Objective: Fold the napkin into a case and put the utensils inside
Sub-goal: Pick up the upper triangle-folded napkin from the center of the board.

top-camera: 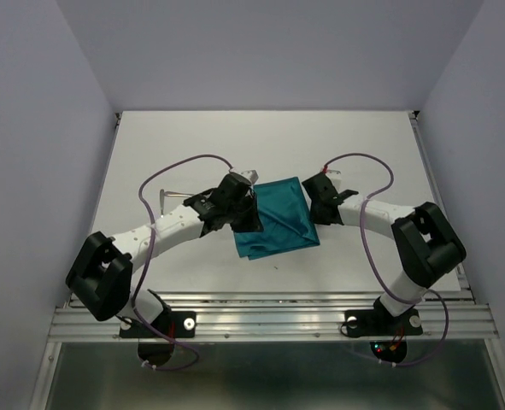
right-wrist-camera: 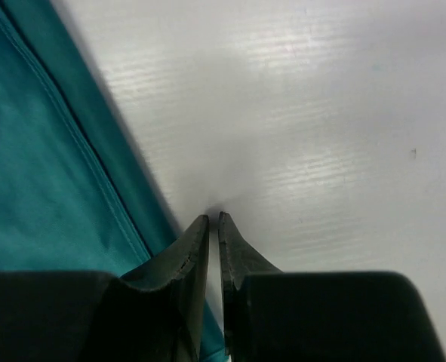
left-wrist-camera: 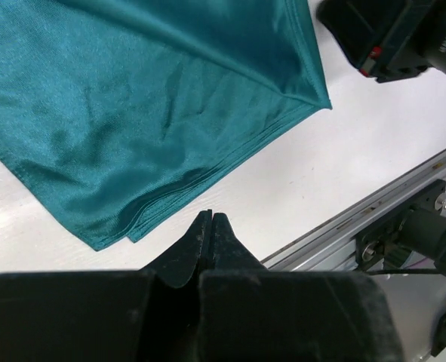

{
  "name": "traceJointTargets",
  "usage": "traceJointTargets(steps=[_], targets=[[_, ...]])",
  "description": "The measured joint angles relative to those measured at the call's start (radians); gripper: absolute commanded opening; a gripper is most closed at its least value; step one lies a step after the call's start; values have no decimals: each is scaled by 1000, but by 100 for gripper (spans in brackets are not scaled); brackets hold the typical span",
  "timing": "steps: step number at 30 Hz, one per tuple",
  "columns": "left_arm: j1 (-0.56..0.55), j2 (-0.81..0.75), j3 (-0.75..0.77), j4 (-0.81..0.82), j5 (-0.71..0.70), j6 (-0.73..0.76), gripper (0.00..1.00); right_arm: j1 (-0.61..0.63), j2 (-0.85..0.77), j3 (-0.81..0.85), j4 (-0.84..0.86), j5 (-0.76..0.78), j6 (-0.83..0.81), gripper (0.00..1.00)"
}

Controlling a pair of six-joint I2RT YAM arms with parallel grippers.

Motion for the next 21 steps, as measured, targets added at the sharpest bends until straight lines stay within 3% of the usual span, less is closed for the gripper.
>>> traceJointTargets(steps=[9,16,21], targets=[[2,-67,12,-50,-48,7,0,32,26,-9,84,-54,-22,15],[8,-43,116,-108,-112,23,15,146,-30,-74,108,-83,53,16],[9,105,282,-125,-154,41,22,164,-137,-138,66,-106,106,20]])
